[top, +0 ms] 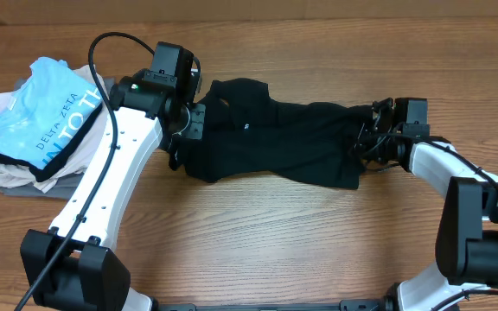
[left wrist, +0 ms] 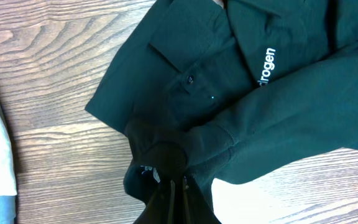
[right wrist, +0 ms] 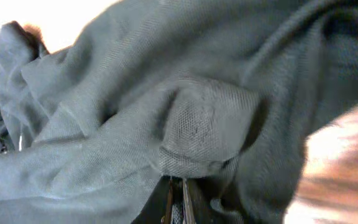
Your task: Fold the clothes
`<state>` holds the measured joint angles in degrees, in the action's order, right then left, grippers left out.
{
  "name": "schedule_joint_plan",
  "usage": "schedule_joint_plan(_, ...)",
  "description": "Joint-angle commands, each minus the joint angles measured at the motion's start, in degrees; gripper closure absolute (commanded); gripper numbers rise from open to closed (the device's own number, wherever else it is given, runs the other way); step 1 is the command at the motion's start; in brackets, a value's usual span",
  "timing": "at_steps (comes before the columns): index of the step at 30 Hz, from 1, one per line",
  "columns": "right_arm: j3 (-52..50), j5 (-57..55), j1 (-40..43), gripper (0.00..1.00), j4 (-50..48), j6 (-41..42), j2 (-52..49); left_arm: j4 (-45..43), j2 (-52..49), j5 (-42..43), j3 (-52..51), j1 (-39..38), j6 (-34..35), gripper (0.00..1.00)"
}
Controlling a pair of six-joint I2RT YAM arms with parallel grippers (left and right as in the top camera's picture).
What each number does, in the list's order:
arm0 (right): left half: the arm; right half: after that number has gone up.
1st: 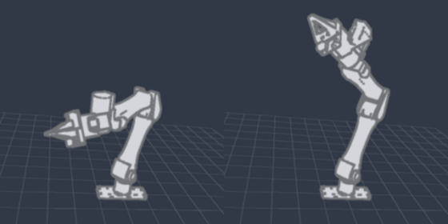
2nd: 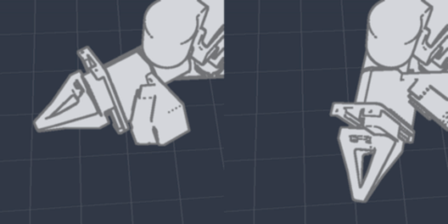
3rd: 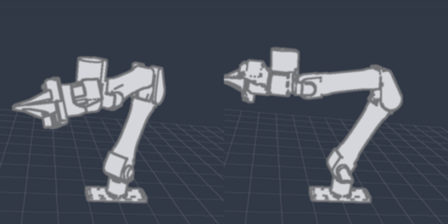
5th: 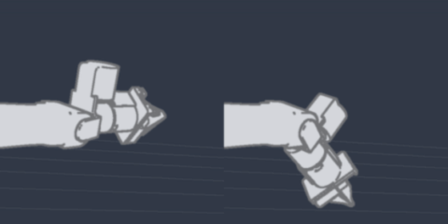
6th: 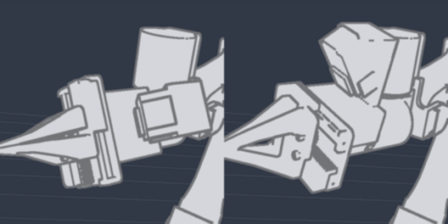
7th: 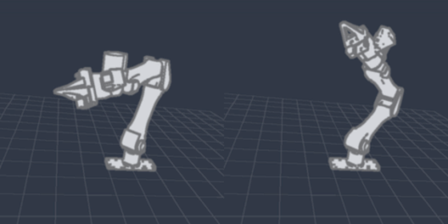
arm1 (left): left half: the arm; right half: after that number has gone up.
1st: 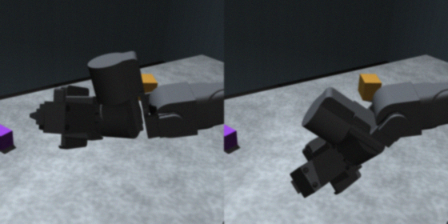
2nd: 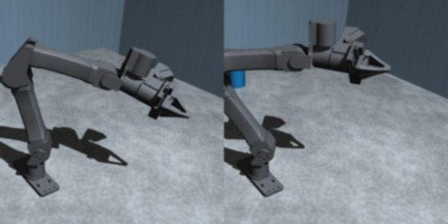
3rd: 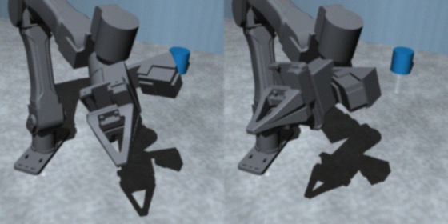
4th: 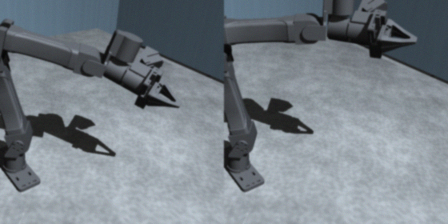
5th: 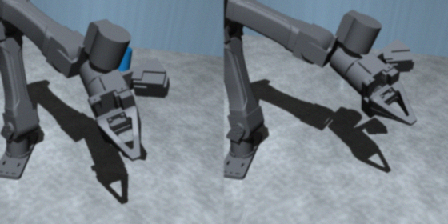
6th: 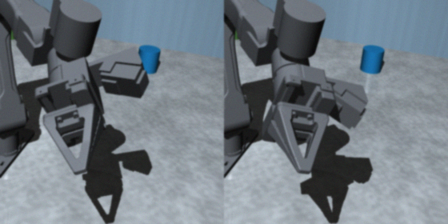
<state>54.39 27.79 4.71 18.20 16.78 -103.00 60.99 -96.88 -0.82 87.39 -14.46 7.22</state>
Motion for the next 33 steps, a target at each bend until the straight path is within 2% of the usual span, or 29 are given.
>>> schedule_joint_plan(1,3.8,-0.8,2.3,0.96,2.9,0.9,5.0,0.2,-0.1,0.7,-0.5,0.6,-1.0,0.96)
schedule_joint_plan(7,5.7,-1.5,6.7,0.96,10.3,3.3,14.8,0.8,-0.1,0.6,1.5,0.7,-1.0,0.96)
schedule_joint_plan(12,5.7,-3.8,10.0,0.96,14.8,4.5,18.9,4.1,-0.1,-1.6,6.8,0.7,-1.0,0.96)
schedule_joint_plan(16,5.7,-3.3,12.4,0.96,14.8,4.5,20.4,9.4,-0.1,-7.3,13.4,0.7,-1.0,0.96)
schedule_joint_plan(19,5.7,1.9,14.0,0.96,13.3,1.8,22.2,12.7,0.0,-11.5,18.7,0.7,-0.8,0.96)
schedule_joint_plan(24,6.3,9.2,15.0,0.96,11.1,0.8,26.7,14.7,0.6,-11.8,25.7,0.7,-1.1,0.96)
schedule_joint_plan(33,16.7,6.1,15.0,0.96,20.6,1.2,34.1,17.5,3.1,-11.4,35.2,0.7,-3.0,0.96)
